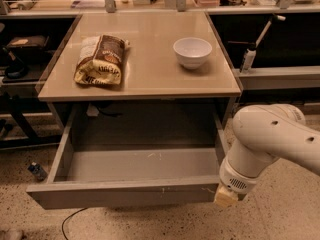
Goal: Close top drawer
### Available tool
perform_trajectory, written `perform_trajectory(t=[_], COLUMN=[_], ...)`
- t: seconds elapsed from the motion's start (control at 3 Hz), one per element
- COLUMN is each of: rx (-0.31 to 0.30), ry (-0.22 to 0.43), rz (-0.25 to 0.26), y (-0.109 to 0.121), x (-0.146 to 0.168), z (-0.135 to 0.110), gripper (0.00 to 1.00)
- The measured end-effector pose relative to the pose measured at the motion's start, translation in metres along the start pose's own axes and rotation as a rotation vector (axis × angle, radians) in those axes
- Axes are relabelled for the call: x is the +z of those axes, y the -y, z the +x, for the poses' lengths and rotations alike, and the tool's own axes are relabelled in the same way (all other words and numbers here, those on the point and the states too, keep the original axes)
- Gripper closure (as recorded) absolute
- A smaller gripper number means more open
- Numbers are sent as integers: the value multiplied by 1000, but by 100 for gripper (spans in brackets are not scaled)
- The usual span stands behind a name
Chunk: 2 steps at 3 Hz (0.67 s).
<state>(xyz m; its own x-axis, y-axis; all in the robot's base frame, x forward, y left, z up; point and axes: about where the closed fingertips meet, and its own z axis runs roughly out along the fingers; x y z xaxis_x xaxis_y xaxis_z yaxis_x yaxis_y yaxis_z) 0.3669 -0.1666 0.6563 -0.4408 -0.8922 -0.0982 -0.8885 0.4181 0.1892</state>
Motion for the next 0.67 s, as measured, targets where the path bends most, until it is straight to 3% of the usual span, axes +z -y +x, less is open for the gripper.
perform_trajectory(t=[0.67], rx=[-51], ry=[10], rz=[59], y=[5], x=[-15], z=[-22], gripper=[100])
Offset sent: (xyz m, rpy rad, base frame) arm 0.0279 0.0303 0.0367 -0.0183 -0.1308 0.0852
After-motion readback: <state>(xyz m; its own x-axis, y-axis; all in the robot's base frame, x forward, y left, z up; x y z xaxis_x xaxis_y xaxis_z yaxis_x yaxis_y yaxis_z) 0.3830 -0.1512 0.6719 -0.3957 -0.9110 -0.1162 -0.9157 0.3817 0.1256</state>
